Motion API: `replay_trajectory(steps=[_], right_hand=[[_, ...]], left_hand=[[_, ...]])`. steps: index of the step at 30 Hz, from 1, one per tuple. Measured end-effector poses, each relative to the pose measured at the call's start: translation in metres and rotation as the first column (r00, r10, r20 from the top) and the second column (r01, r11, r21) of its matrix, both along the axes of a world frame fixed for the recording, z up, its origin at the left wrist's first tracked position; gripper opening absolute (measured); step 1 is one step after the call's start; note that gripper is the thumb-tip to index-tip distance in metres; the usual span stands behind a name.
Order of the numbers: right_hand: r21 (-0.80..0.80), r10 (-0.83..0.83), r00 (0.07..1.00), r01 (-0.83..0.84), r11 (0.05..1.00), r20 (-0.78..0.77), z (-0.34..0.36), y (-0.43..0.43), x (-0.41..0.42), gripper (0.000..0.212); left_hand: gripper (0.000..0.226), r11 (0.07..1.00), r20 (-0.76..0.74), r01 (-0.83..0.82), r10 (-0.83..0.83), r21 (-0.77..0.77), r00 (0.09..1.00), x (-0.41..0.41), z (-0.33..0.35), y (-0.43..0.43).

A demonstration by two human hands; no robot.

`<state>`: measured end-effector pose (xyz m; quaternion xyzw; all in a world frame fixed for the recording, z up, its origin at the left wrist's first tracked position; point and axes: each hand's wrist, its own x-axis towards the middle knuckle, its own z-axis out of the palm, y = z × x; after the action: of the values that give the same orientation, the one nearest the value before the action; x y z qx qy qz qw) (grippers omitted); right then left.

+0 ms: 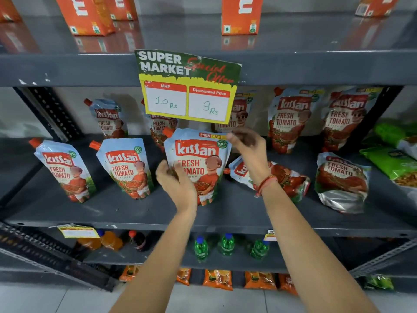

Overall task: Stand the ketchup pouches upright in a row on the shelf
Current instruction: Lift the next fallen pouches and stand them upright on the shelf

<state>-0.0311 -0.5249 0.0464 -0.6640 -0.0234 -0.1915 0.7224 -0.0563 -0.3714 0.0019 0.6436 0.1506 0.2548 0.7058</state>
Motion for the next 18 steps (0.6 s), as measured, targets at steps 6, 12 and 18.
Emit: replay_trajectory(steps=[6,12,18], right_hand=[[-0.512,-0.284,0.900,0.081,0.855,-0.332,-0.034,-0.081,0.022,0.048],[-0.842,-0.481,0.694,-0.393,0.369,-0.535,-0.059,-0.105,0.009,0.052],[-0.760,-0.465,0.631,-0.341,0.554,-0.621,-0.060,-0.102,0.004,0.065]], left_hand=[[0.015,0.983,0.016,0.160,-0.162,0.090,0.987,-0.064,-0.040,-0.047],[0.018,0.842,-0.477,0.474,-0.538,-0.258,0.695,-0.031,-0.048,-0.086],[0.027,0.826,-0.524,0.357,-0.556,-0.437,0.645,0.011,-0.037,-0.104]])
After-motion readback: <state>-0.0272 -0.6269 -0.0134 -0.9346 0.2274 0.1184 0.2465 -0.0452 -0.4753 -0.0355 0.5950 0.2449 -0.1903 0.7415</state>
